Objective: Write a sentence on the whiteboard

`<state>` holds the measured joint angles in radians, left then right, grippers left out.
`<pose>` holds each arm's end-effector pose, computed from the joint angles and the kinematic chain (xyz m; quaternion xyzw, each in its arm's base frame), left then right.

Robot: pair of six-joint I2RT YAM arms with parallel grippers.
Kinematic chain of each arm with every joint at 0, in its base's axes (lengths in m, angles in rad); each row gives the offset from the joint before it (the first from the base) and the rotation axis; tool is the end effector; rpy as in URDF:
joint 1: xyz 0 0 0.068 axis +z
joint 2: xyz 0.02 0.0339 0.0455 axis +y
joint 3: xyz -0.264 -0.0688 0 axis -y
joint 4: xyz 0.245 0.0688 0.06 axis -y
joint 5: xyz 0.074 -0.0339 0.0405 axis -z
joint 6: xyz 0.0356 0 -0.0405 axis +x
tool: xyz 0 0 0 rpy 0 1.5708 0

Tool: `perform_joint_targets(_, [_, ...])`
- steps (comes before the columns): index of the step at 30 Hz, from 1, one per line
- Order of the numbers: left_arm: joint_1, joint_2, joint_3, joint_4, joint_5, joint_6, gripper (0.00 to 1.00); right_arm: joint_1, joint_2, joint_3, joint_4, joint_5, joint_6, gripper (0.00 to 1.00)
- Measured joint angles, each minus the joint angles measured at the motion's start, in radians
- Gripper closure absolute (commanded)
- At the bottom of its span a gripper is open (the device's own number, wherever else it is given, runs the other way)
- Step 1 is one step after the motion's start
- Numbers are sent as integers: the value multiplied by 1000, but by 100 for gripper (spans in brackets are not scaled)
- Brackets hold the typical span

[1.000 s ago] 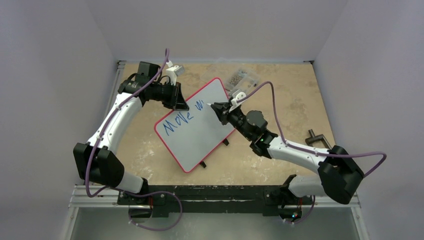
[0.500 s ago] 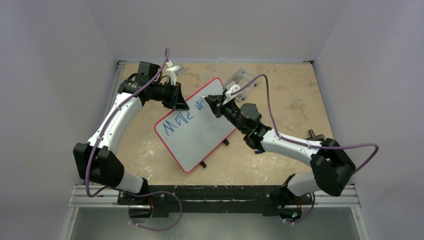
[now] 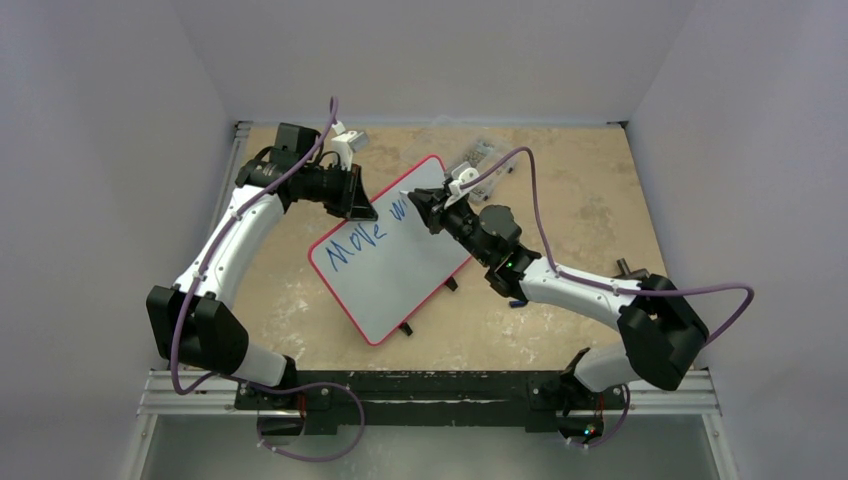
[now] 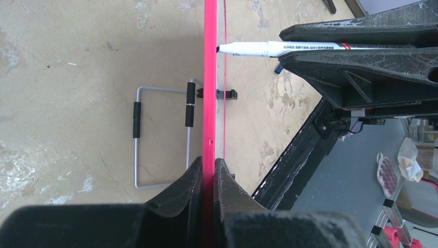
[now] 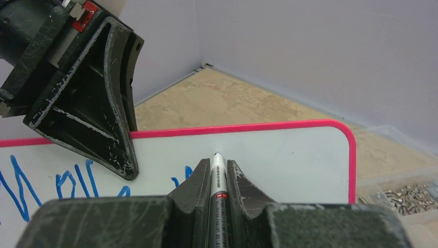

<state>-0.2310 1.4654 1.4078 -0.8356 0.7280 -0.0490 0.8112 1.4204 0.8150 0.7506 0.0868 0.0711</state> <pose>0.2898 -0.0925 0.3435 0.1979 0.8670 -0.3758 0.2607 0.2256 0.2331 0.3003 -0.2057 0.6210 0.2971 0.6956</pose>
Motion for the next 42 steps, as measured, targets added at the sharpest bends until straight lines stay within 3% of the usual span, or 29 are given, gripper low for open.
perform_joint_targets(13, [0,0,0,1,0,0,100,0,-89,-19,-27,13,-18,100])
perform_joint_targets(42, [1,0,-1,-1,-7,-10,100,-2,-1,-25,-10,56,-31,100])
